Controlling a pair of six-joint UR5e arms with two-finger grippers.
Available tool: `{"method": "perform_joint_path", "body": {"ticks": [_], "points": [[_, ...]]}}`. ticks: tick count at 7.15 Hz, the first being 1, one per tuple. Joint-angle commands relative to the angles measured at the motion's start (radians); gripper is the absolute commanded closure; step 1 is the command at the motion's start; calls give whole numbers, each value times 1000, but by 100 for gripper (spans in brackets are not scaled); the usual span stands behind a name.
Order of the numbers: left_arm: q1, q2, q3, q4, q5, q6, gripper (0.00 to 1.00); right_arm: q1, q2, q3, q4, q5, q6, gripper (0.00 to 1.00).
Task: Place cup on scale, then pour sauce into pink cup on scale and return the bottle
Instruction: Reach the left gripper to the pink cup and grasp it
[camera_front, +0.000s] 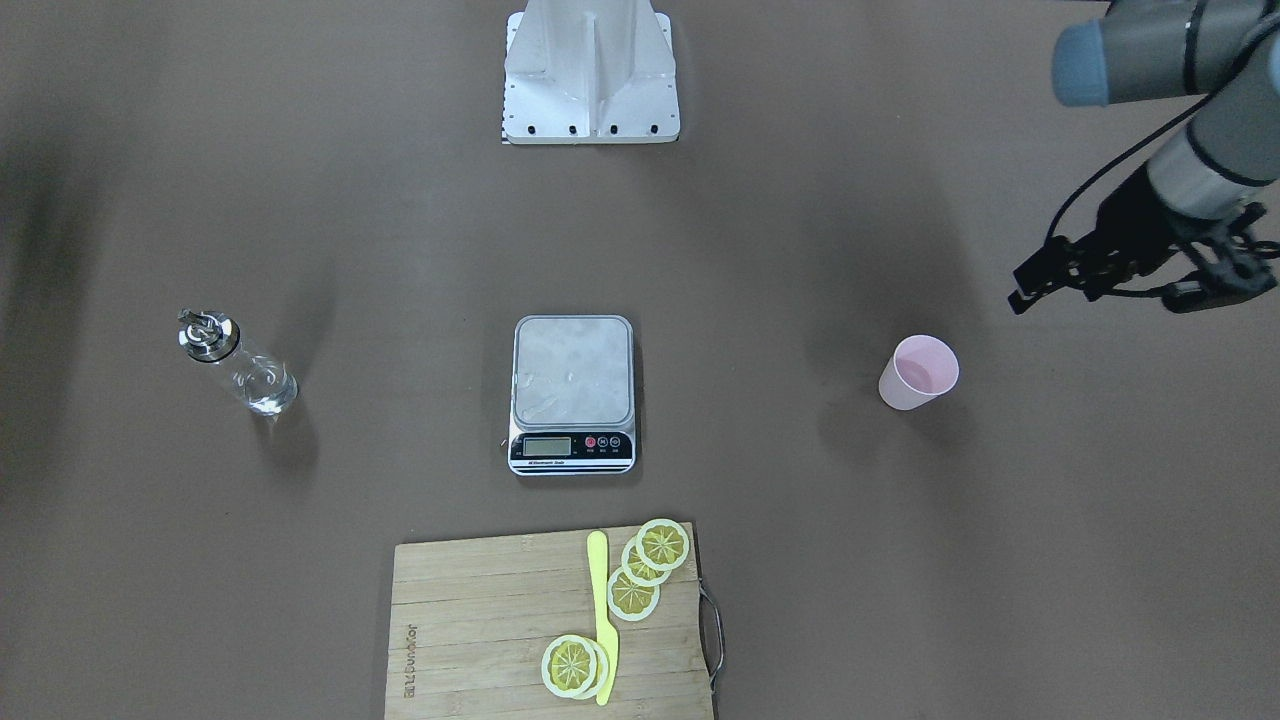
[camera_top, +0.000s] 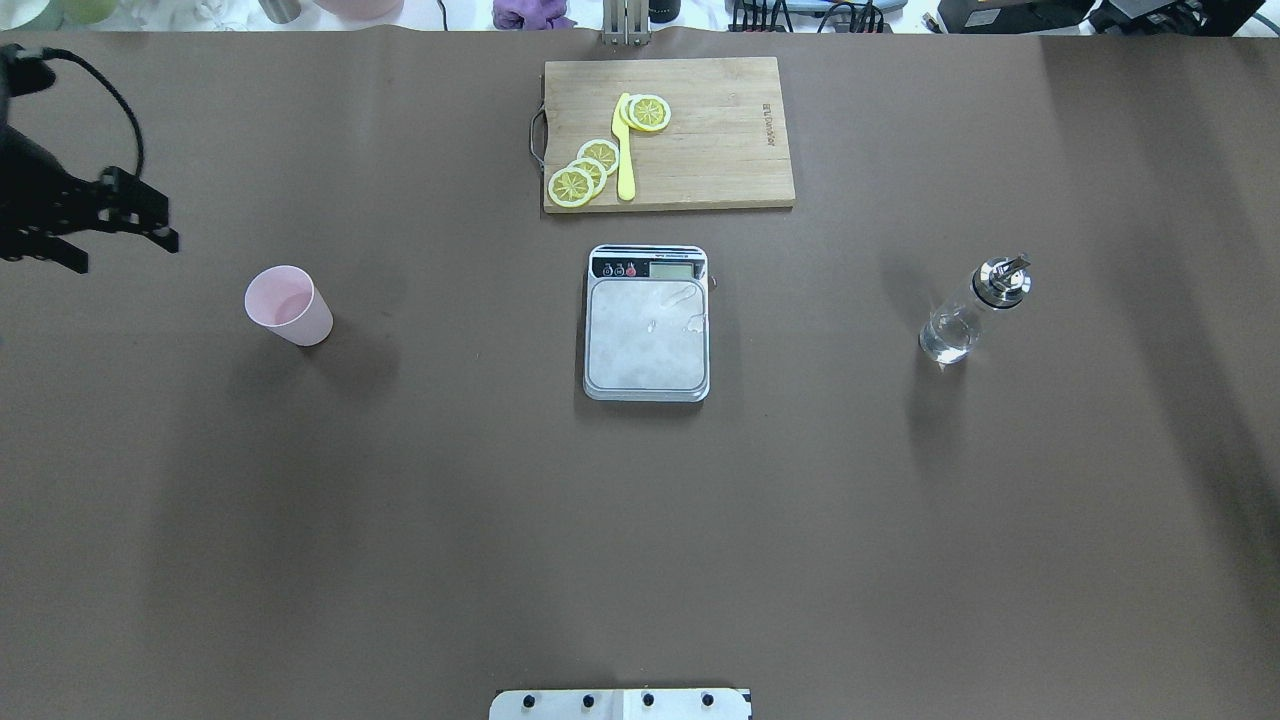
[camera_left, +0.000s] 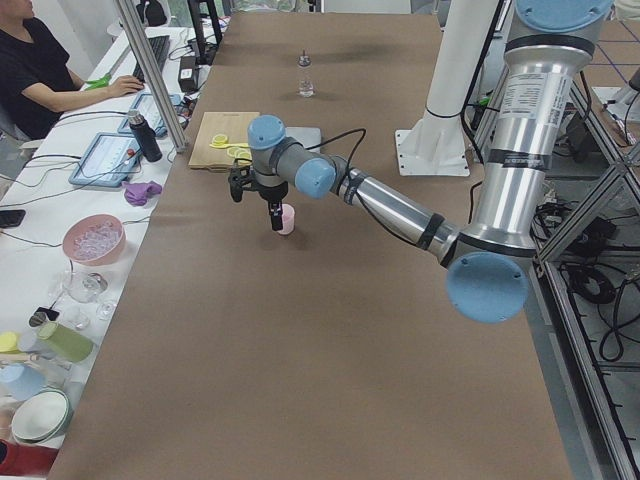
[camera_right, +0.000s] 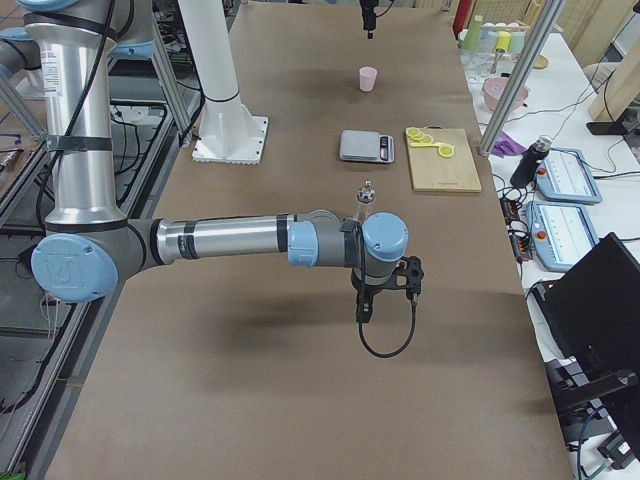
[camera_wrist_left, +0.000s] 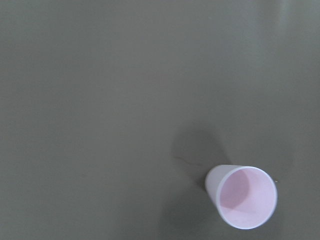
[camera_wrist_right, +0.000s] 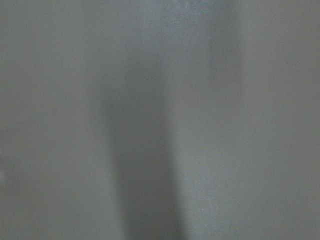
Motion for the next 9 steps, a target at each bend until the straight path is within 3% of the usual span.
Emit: {"method": "perform_joint_path", "body": {"ticks": [1, 2, 5, 6, 9], "points": [[79, -29, 117, -157, 65, -70, 2, -8, 1, -1, -1, 1, 1, 0], [105, -34, 164, -204, 107, -70, 2, -11, 1, -1, -1, 1, 1, 0], [149, -69, 217, -206, 114, -70, 3, -16, 3, -1, -1, 1, 3, 0], [159, -77, 226, -206, 114, -68, 14, -18, 3, -1, -1, 1, 3, 0], [159, -77, 252, -206, 115, -58, 73, -18, 3, -1, -1, 1, 3, 0]]}}
